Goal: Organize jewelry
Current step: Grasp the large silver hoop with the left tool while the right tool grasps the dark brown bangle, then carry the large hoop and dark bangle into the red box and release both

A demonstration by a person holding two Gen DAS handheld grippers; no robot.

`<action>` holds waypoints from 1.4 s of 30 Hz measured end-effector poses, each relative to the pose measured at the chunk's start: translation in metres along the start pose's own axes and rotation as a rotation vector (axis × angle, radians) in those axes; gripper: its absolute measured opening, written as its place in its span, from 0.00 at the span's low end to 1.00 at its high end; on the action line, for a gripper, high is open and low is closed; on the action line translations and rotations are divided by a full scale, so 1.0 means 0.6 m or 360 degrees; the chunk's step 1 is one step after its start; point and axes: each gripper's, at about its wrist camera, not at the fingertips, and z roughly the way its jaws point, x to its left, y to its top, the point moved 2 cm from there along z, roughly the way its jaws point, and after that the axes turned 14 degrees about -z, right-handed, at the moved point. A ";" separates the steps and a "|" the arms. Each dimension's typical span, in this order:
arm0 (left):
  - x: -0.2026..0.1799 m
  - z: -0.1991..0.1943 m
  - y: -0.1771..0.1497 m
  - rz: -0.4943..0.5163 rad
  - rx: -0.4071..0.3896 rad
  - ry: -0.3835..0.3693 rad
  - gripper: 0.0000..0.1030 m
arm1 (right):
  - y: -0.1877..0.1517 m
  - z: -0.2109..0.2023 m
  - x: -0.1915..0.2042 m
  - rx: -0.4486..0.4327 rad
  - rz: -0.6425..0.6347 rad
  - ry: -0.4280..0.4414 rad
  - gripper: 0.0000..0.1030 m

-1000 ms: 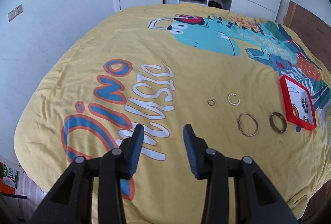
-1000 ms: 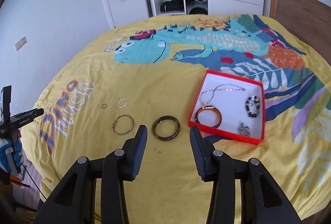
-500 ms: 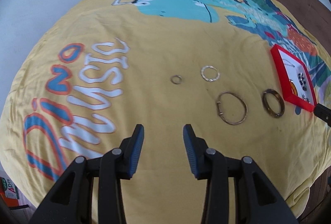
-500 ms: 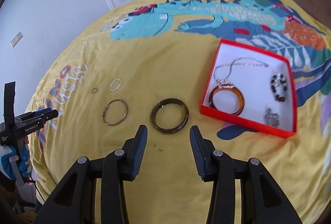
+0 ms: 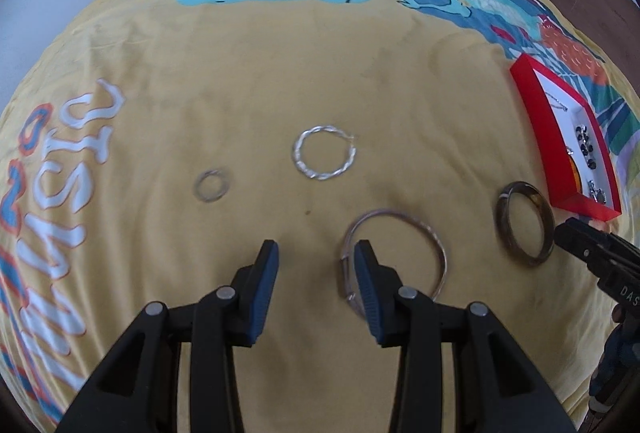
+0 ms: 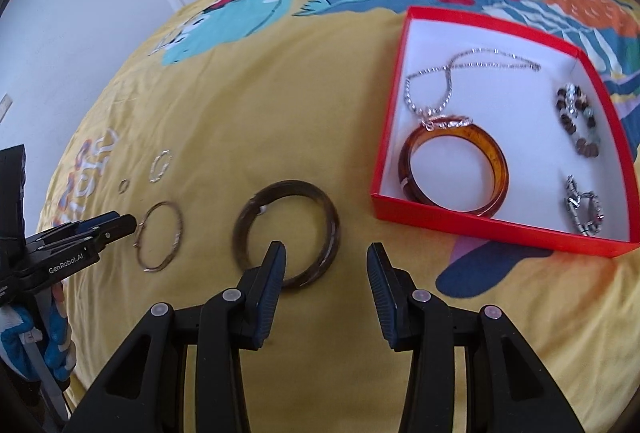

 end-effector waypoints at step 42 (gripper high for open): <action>0.013 -0.184 -0.072 0.0043 -0.0300 0.0060 0.03 | -0.015 -0.156 0.112 -0.0221 -0.0194 -0.0236 0.09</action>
